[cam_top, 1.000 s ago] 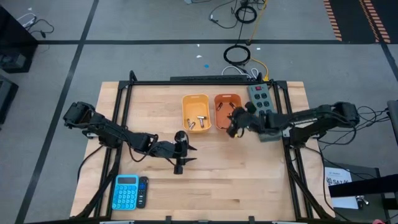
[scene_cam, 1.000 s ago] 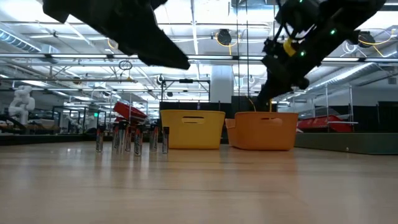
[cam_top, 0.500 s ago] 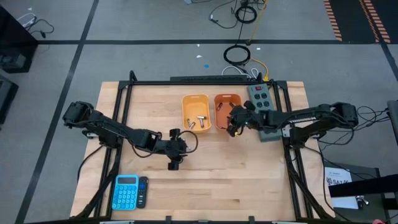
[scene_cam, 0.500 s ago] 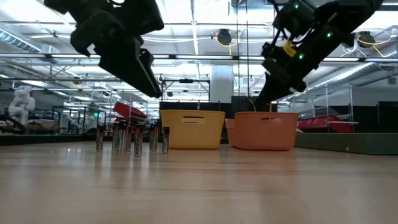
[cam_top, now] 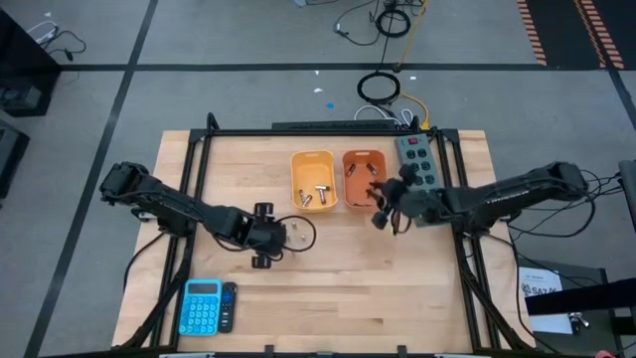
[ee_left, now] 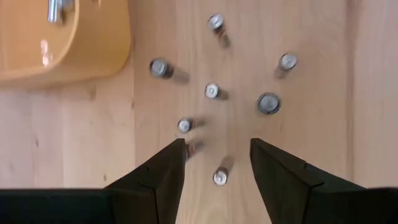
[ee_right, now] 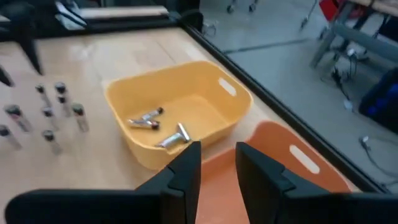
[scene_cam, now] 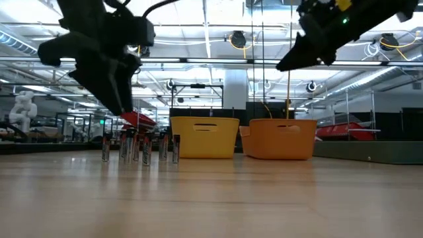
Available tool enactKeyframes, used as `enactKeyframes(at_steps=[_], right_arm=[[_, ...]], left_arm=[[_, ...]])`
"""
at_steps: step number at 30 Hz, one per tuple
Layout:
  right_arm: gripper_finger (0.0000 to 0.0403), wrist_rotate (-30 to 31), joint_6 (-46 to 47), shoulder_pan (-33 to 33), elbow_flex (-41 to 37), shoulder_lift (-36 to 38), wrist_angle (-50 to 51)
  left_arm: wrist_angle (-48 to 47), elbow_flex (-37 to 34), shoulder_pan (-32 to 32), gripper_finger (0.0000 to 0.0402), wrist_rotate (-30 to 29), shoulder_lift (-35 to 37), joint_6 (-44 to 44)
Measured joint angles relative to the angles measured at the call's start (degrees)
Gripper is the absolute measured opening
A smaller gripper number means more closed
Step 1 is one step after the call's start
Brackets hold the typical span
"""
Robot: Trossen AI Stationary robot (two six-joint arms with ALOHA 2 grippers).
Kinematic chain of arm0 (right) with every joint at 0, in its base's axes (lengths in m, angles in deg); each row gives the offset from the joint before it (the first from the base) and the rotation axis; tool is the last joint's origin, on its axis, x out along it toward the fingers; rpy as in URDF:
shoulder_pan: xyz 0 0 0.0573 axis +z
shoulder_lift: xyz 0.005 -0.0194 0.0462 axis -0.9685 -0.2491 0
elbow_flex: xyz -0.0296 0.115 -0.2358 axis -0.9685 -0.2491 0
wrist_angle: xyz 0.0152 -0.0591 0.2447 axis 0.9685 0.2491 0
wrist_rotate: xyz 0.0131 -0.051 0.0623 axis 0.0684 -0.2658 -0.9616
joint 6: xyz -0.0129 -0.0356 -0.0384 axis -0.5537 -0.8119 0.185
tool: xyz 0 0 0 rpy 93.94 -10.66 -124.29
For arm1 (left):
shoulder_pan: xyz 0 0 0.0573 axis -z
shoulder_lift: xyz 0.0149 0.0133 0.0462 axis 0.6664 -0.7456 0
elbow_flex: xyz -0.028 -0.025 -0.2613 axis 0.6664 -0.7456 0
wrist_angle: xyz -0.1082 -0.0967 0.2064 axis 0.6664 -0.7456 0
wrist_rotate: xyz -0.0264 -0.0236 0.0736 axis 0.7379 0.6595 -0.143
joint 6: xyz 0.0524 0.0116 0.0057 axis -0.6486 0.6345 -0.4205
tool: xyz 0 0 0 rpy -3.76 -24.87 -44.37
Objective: Sort batteries
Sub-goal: Put the silver battery into the yellow bin
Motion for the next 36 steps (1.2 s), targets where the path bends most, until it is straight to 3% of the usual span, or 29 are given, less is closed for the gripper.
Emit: enactKeyframes(at_steps=[11,17,25,36], right_arm=[[0.0080,9.1,2.2,14.1,0.0,-5.3,-7.1],[0.0080,14.9,5.4,19.6,0.0,-12.0,-10.6],[0.0080,15.9,7.9,22.6,0.0,-23.4,-19.2],[0.0080,15.3,0.3,22.9,0.0,-25.2,-28.1]], left_arm=[[-5.2,-0.1,0.5,0.0191,-1.9,0.0,9.4],[-6.1,-0.6,1.6,0.0191,-1.3,0.0,19.5],[-2.4,-4.9,6.7,0.0191,-5.1,0.0,30.4],[10.0,-13.6,8.3,0.0191,-10.3,0.0,39.0]])
